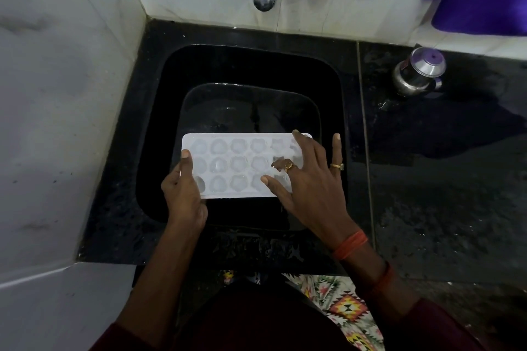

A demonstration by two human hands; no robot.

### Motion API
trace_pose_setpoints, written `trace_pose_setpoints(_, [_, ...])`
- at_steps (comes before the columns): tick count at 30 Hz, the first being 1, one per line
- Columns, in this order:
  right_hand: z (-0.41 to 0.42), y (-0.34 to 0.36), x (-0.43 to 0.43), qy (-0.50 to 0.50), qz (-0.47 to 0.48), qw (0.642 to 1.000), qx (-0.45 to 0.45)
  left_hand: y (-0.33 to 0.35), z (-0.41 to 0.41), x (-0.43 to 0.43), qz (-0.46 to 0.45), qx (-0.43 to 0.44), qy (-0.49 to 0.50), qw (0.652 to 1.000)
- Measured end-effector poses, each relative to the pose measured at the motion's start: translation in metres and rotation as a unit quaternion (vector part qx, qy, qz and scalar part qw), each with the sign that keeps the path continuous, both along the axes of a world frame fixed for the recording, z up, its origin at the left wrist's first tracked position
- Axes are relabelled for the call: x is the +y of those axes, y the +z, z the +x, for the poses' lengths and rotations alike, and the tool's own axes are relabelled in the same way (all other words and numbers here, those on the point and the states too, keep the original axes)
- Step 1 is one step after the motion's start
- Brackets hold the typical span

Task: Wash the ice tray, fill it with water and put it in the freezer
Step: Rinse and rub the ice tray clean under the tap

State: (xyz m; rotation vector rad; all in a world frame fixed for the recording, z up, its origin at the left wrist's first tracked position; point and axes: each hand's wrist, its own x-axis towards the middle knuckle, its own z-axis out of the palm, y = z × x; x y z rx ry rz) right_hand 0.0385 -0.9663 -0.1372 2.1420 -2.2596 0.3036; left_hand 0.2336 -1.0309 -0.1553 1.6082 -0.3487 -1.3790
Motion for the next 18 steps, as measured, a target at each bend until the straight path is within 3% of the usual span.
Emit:
trace_pose_setpoints(8, [0.0011,0.0018,-0.0015,-0.009,-0.039,0.999,-0.006,0.0012,-0.0017,-0.0014,-0.005,0.003,0.003,1.000])
trace_pose_setpoints(18, [0.0011,-0.0017,-0.0042,-0.002,-0.004,1.000,0.010,-0.0042,-0.0011,-0.0026,-0.010,-0.003,-0.001,1.000])
